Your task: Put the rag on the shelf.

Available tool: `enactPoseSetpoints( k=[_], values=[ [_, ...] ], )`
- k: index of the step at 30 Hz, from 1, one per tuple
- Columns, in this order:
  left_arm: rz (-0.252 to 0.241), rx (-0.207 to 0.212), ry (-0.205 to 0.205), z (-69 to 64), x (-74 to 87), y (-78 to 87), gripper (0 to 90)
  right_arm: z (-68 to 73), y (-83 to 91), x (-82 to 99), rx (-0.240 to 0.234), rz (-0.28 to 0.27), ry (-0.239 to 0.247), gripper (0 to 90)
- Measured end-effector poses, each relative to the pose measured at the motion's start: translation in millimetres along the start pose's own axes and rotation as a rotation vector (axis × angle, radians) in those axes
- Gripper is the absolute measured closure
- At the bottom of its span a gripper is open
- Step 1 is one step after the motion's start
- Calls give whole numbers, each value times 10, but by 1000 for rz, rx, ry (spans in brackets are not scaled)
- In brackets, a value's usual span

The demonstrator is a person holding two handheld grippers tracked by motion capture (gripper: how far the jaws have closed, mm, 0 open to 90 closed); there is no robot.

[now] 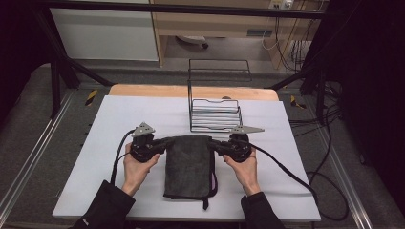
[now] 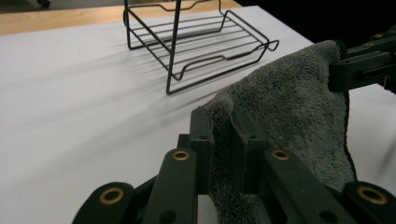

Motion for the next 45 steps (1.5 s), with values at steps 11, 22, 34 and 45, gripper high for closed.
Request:
enactPoseSetpoints(
  k=[11,22,34,45],
  values=[
    [-72,17,-15,-125,-138,188,802,134,184,-147,-7,-83,53,802],
    [-165,15,-60,-300,-276,387,802,275,392,-287,-8,-160,125,804],
    [-260,18,-90,-417,-470,547,802,452,605,-442,13,-252,188,806],
    [-346,30,-110,-564,-775,531,803,492,838,-598,67,-353,212,808]
  ],
)
Point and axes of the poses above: each handheld gripper's, and its own axes: y roughly backward along the jaws, x roughly out of its underside, z roughly to its left, the point moved 3 cm from there along -y, roughly forward along the jaws, and after that the axes turned 1 degree about x, right-handed, at the moved point
